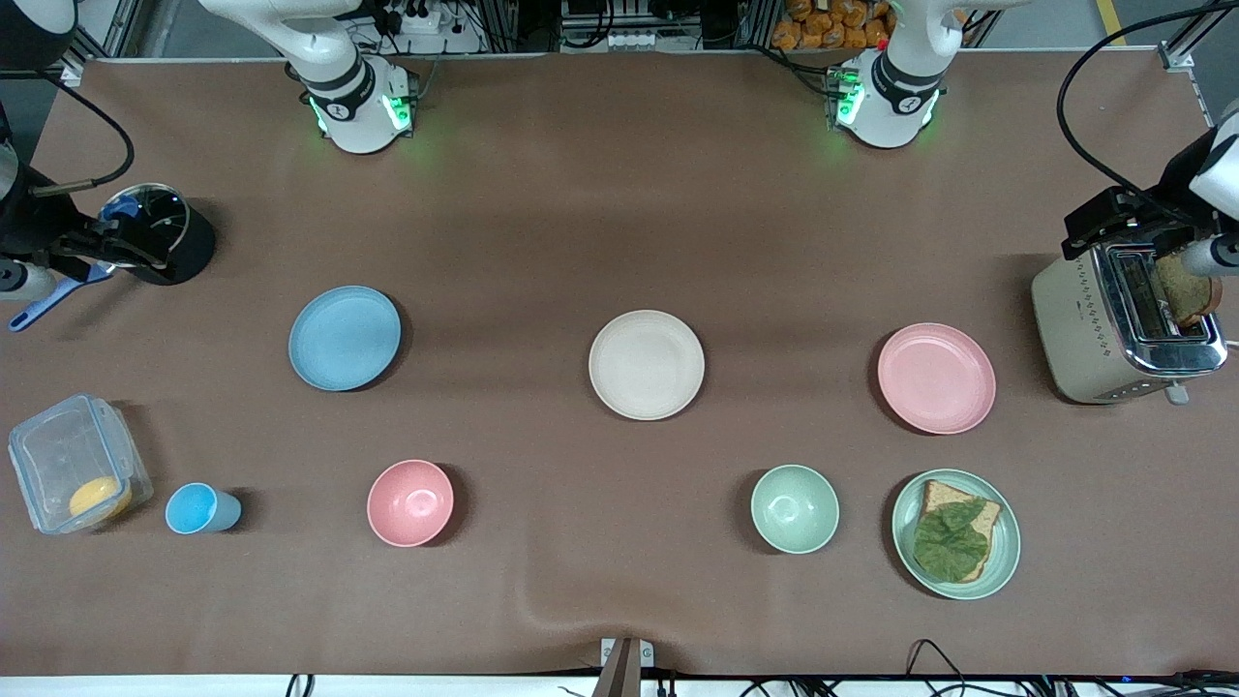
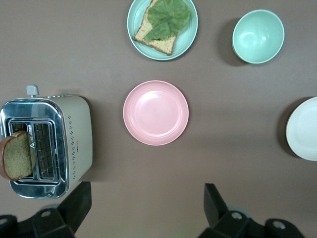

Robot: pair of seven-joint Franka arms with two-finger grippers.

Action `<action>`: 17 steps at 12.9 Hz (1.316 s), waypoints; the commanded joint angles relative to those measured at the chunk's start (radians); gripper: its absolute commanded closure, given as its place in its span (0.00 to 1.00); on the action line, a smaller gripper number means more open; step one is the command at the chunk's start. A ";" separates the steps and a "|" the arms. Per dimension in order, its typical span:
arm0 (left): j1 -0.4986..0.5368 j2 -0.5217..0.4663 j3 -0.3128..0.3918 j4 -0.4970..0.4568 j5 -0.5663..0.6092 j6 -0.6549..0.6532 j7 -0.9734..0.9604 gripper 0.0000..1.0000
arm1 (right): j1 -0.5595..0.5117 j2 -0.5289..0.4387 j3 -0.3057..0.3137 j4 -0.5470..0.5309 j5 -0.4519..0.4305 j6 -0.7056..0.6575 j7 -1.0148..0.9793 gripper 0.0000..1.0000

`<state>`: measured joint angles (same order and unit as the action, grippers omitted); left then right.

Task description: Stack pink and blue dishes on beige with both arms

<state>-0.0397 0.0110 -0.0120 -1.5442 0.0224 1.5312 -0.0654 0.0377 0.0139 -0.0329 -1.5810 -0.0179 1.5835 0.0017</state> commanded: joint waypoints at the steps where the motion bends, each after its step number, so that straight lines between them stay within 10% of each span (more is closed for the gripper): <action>1: 0.024 0.039 0.000 -0.016 -0.007 0.000 0.036 0.00 | -0.004 0.003 0.002 0.009 -0.007 -0.011 0.008 0.00; 11: 0.115 0.067 -0.002 -0.445 -0.006 0.473 0.036 0.00 | -0.082 0.164 0.001 -0.069 0.041 0.018 -0.031 0.00; 17: 0.147 0.257 -0.003 -0.464 -0.016 0.558 0.036 0.00 | -0.120 0.152 0.002 -0.348 0.041 0.292 -0.156 0.00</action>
<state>0.0934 0.2269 -0.0084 -2.0117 0.0225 2.0749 -0.0445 -0.0411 0.2005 -0.0395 -1.8295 0.0009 1.7965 -0.0845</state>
